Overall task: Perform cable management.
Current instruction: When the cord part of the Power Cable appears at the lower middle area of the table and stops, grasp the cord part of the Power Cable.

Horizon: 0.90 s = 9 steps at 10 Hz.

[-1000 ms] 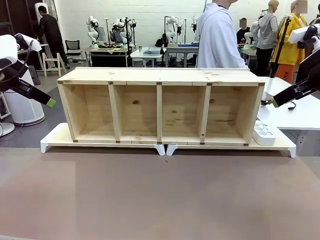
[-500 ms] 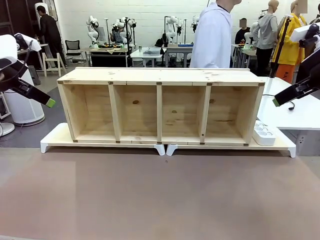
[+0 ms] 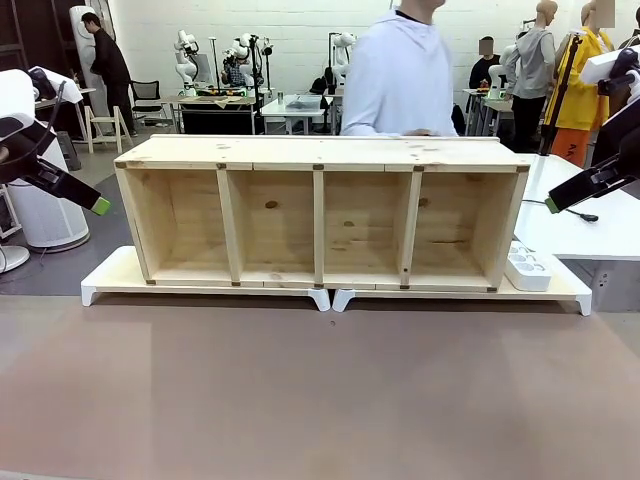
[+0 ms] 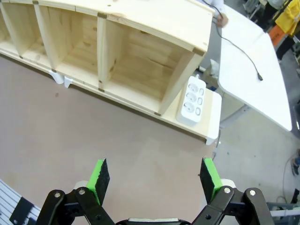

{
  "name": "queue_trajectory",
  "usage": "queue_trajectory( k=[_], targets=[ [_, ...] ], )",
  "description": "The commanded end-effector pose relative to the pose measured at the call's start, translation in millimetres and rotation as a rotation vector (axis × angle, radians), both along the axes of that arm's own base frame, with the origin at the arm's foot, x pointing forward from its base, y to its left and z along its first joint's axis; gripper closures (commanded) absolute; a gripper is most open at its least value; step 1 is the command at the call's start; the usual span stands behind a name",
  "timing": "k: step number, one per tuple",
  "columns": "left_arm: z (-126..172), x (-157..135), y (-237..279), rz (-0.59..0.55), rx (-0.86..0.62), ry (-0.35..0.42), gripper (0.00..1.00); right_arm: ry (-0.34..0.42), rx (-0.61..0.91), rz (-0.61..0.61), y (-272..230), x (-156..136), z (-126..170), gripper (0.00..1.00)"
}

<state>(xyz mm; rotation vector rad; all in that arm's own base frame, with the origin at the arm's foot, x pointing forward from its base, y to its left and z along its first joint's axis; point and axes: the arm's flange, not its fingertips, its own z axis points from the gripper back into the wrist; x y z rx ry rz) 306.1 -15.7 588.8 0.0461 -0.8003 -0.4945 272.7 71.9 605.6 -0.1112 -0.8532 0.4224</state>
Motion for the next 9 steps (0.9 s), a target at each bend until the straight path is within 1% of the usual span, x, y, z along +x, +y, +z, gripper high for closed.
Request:
queue_trajectory(
  k=[1, 9],
  targets=[
    [0.2, -0.5, -0.4, 0.003, -0.001, 0.001, 0.00, 0.002, -0.001, -0.004, -1.2, -0.2, -0.1, 0.00],
    [0.2, -0.5, -0.4, 0.003, -0.001, 0.001, 0.00, 0.002, -0.001, -0.004, -1.2, -0.2, -0.1, 0.00]
  ],
)
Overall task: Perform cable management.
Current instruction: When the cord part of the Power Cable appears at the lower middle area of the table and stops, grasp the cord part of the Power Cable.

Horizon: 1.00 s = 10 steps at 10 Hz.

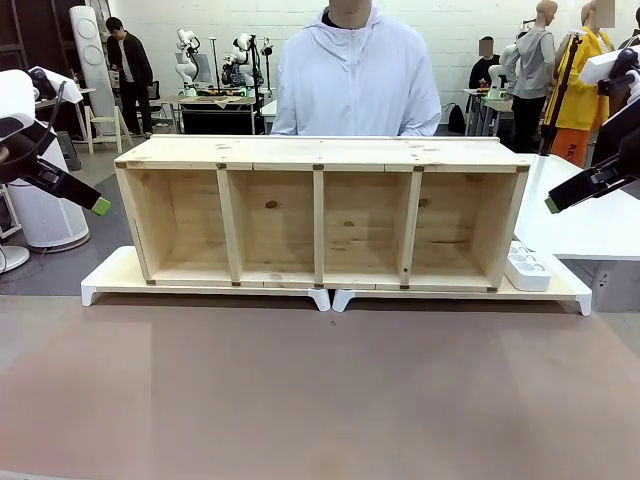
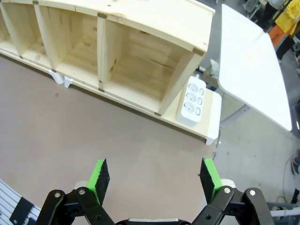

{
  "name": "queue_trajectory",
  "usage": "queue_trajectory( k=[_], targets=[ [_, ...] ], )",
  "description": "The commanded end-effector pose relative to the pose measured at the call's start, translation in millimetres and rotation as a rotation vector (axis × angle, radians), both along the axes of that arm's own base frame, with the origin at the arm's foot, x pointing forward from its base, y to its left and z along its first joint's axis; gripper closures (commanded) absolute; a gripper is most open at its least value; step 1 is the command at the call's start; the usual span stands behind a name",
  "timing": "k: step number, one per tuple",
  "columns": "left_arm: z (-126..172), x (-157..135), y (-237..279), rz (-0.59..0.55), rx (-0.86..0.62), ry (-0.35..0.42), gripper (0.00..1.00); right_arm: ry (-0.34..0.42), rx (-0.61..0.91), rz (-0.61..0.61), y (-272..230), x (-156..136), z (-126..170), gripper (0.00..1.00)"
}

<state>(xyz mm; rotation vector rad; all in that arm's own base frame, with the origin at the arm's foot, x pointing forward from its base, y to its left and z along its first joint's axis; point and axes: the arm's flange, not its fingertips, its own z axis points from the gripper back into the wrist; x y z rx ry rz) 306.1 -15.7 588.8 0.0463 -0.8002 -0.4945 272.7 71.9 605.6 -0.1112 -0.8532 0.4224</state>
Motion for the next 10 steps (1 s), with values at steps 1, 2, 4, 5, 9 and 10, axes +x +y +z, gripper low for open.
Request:
queue_trajectory(
  k=[1, 2, 4, 5, 9, 10],
  targets=[
    [0.2, -0.5, -0.3, 0.003, -0.001, 0.001, 0.00, 0.002, -0.001, -0.004, -1.2, -0.2, -0.1, 0.00],
    [0.2, -0.5, -0.3, 0.003, -0.001, 0.001, 0.00, 0.002, -0.001, -0.004, -1.2, -0.2, -0.1, 0.00],
    [0.2, -0.5, -0.3, 0.003, -0.001, 0.001, 0.00, 0.002, -0.001, -0.004, -1.2, -0.2, -0.1, 0.00],
    [0.2, -0.5, -0.3, 0.003, -0.001, 0.001, 0.00, 0.002, -0.001, -0.004, -1.2, -0.2, -0.1, 0.00],
    [0.2, -0.5, -0.3, 0.003, -0.001, 0.001, 0.00, 0.002, -0.001, -0.004, -1.2, -0.2, -0.1, 0.00],
    [0.2, -0.5, -0.3, 0.003, -0.001, 0.001, 0.00, 0.002, -0.001, -0.004, -1.2, -0.2, -0.1, 0.00]
  ],
)
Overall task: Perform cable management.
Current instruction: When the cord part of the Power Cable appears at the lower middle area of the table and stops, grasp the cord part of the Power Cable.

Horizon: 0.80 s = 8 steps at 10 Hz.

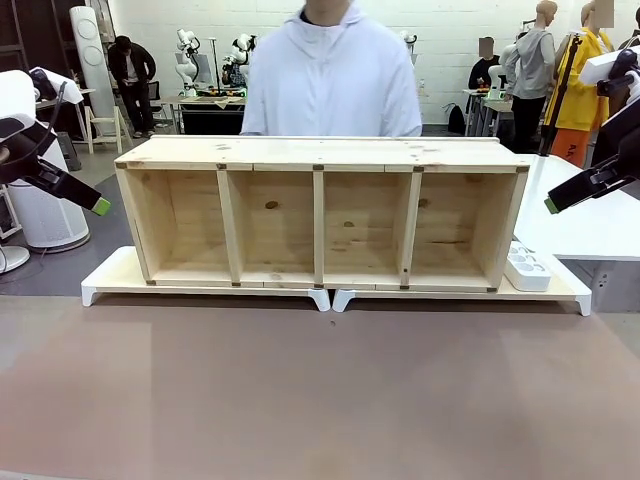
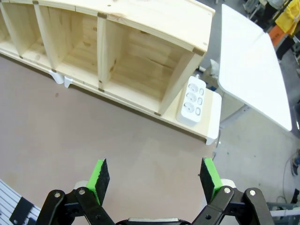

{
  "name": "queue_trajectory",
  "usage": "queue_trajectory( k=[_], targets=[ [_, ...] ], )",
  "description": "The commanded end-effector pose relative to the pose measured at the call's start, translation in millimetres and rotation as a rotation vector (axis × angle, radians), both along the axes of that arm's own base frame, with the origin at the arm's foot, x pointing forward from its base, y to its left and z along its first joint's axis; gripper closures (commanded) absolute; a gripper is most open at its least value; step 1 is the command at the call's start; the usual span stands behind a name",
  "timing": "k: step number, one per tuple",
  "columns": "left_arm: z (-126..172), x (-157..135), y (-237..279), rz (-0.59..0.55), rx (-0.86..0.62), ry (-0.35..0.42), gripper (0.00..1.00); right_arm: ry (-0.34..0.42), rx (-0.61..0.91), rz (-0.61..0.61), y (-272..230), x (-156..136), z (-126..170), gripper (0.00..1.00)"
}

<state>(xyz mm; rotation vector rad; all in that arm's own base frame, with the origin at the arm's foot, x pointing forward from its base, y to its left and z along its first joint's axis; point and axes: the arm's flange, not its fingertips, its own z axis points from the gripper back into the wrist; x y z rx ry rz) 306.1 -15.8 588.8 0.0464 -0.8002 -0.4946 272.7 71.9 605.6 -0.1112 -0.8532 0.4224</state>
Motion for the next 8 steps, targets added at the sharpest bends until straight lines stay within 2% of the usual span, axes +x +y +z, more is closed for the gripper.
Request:
queue_trajectory(
  k=[1, 8],
  targets=[
    [0.2, -0.5, -0.3, 0.003, -0.001, 0.001, 0.00, 0.002, -0.001, -0.004, -1.2, -0.2, -0.1, 0.00],
    [0.2, -0.5, -0.3, 0.003, -0.001, 0.001, 0.00, 0.002, -0.001, -0.004, -1.2, -0.2, -0.1, 0.00]
  ],
)
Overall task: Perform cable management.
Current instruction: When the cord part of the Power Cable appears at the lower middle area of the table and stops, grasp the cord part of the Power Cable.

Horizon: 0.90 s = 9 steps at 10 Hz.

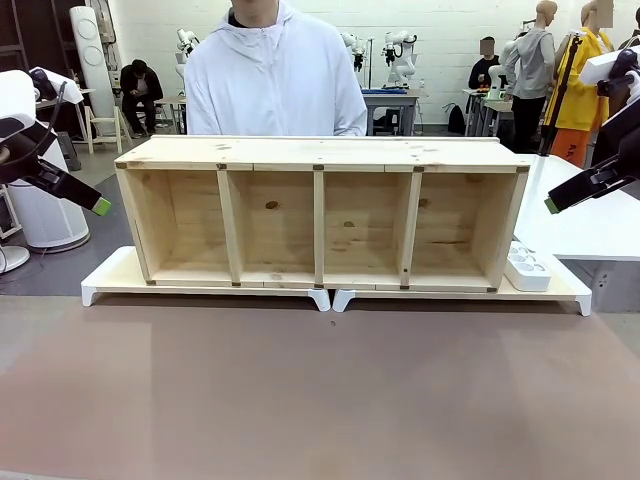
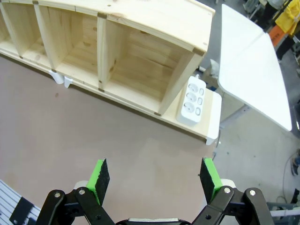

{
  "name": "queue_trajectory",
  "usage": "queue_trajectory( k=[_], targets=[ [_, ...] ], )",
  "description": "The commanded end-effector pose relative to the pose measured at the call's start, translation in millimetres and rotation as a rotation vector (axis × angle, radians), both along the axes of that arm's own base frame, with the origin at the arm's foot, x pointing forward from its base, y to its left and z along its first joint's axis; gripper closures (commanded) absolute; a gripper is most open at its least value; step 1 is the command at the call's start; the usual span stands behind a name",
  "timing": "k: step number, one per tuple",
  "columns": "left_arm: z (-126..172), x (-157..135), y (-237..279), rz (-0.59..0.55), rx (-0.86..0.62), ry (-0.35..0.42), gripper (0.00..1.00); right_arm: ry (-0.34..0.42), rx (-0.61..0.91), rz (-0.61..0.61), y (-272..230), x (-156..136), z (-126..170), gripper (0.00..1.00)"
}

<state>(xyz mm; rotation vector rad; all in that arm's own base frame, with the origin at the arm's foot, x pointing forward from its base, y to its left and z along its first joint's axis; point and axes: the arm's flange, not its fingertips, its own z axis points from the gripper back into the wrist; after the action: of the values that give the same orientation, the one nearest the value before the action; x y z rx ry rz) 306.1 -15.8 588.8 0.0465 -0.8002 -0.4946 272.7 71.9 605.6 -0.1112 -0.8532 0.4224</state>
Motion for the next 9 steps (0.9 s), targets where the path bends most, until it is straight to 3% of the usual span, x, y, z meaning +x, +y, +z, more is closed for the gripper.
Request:
queue_trajectory(
  k=[1, 9],
  targets=[
    [0.2, -0.5, -0.3, 0.003, -0.001, 0.001, 0.00, 0.003, -0.001, -0.004, -1.2, -0.2, -0.1, 0.00],
    [0.2, -0.5, -0.3, 0.003, -0.001, 0.001, 0.00, 0.003, -0.001, -0.004, -1.2, -0.2, -0.1, 0.00]
  ],
)
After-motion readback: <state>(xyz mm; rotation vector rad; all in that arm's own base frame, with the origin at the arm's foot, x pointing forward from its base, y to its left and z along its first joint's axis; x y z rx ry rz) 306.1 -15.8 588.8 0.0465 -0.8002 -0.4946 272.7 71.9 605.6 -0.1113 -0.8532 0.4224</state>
